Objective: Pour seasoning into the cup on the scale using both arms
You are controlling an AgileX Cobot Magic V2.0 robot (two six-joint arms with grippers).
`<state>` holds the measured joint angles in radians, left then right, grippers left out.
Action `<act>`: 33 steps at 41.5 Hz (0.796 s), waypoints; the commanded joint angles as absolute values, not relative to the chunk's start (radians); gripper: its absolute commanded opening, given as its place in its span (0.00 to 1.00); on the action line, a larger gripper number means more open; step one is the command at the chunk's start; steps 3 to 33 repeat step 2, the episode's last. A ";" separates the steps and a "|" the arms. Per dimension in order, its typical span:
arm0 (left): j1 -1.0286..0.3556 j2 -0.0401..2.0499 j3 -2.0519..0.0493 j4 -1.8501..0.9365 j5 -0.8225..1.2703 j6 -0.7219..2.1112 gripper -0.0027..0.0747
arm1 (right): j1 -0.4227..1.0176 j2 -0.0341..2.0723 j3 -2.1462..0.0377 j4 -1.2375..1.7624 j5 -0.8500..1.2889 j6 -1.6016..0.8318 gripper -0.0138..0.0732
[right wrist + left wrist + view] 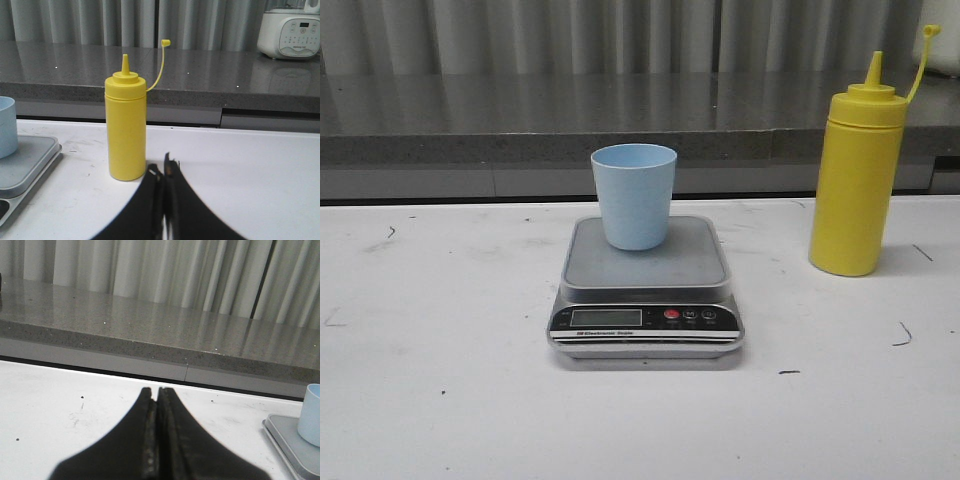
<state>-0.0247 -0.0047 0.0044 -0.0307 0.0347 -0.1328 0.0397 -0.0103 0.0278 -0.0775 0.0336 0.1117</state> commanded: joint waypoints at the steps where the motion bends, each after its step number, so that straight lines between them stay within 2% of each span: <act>1: -0.023 -0.021 0.029 -0.033 -0.047 -0.142 0.01 | 0.034 -0.026 0.021 -0.091 -0.055 0.113 0.08; 33: -0.023 -0.021 0.029 -0.033 -0.047 -0.142 0.01 | 0.034 -0.026 0.021 -0.091 -0.055 0.113 0.08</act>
